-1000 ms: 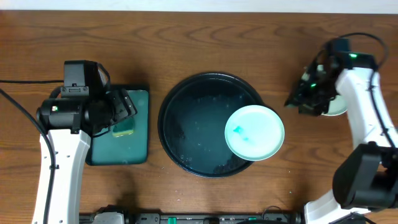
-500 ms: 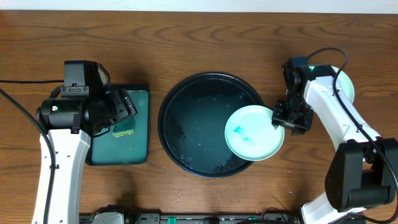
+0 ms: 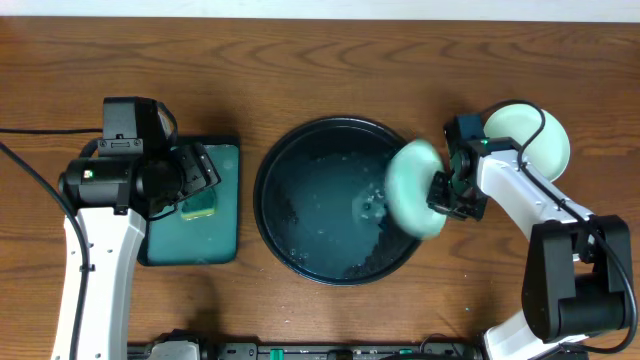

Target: Clean dirty plates on tray and stack at the side

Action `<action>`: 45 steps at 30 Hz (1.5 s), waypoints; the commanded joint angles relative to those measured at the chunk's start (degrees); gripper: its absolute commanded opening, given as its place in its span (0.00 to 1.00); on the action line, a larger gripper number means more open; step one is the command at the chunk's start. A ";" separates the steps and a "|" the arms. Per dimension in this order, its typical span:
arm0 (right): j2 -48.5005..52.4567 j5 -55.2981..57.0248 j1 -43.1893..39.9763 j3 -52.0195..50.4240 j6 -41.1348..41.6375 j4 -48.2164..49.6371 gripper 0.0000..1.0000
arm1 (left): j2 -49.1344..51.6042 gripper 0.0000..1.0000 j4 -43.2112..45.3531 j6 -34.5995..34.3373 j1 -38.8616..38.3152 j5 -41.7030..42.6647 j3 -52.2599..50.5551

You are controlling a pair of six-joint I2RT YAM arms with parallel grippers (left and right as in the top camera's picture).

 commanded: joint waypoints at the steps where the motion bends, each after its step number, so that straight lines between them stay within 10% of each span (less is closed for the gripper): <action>1: -0.48 -2.51 0.68 -0.37 0.63 1.25 0.05 | 0.33 0.81 -0.11 0.68 -0.13 0.72 0.02; 45: -5.95 -0.87 12.07 15.56 -8.94 -3.28 0.43 | 0.33 0.81 -0.13 0.70 -0.13 0.72 0.02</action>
